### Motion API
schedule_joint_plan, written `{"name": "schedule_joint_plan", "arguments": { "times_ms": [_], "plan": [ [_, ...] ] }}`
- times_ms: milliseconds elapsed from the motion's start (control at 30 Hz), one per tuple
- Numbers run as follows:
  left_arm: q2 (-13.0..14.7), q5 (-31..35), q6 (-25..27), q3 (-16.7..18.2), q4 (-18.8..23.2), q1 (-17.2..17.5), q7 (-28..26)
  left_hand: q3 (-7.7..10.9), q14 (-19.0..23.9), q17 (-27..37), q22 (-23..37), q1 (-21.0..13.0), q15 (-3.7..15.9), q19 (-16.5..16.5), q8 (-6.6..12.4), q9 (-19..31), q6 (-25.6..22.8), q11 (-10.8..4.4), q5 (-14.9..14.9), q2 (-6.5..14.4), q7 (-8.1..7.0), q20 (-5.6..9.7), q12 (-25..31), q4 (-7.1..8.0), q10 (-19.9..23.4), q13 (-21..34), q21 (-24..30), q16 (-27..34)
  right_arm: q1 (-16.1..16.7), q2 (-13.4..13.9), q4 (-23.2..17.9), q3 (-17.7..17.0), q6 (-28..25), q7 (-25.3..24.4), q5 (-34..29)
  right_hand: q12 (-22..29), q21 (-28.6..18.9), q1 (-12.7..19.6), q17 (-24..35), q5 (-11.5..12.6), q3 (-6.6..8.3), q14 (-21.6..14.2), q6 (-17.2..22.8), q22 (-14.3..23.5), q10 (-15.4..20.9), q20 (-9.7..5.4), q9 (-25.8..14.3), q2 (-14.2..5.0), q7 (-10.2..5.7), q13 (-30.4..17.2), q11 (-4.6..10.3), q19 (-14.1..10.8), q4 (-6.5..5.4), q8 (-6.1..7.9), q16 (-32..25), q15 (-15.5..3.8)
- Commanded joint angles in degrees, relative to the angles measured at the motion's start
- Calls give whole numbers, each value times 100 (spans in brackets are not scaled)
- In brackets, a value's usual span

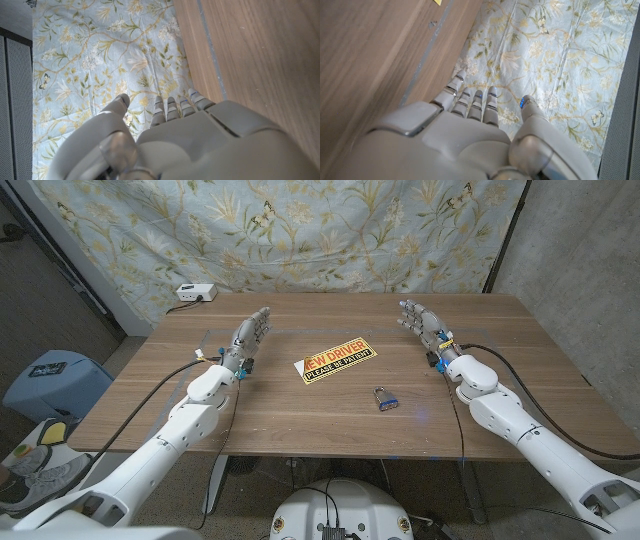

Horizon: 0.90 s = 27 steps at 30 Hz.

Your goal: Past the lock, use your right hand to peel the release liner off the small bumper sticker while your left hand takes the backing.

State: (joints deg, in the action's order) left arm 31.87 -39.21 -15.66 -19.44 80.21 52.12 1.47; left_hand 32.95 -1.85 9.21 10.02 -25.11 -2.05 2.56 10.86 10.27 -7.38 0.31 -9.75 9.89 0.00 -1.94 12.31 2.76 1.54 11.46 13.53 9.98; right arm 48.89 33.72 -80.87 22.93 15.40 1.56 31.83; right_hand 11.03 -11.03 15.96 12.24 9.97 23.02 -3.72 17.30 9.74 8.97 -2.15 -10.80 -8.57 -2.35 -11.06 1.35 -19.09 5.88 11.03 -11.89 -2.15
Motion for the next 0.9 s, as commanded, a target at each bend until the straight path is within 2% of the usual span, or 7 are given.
{"name": "schedule_joint_plan", "arguments": {
  "times_ms": [33, 433, 900],
  "plan": [
    [52, 50, 32, 42, 74, 5, -97, 8, -27, 28, 9, -58, -40, 77, 11, 21, -57, 26, -33, -17, -8, 5, 9, -42, 36, -6, -3, 11, -264, 85, 114, 177, -29, 184, -294, 34, -25, 118, 1, 14, 14, -52, 118, 29, 66, 49, -9, 0, -12, -24, -6, -1, 60, 38, -22, -1],
    [17, 81, 76, -9, 42, -73, -96, 13, -22, 29, 10, -48, -45, 85, 14, 23, -86, 38, -33, -17, 8, 2, 13, -64, 58, -11, -20, 10, -456, 310, -15, 363, -65, 190, -852, 41, -19, 207, -25, 19, 41, -72, 166, 28, 85, 60, -10, 15, -17, -23, 15, 19, 134, 50, -20, 23],
    [-7, 107, 106, -27, 145, 18, -225, 18, -17, 31, 11, -35, -45, 94, 13, 24, -105, 45, -33, -16, 12, -2, 13, -84, 68, -14, -37, 10, -585, 627, -367, 578, -271, 218, -1515, 41, -13, 319, -54, 27, 69, -73, 215, 27, 96, 81, -11, 51, -35, -22, 56, 45, 227, 58, -8, 64]
  ]
}}
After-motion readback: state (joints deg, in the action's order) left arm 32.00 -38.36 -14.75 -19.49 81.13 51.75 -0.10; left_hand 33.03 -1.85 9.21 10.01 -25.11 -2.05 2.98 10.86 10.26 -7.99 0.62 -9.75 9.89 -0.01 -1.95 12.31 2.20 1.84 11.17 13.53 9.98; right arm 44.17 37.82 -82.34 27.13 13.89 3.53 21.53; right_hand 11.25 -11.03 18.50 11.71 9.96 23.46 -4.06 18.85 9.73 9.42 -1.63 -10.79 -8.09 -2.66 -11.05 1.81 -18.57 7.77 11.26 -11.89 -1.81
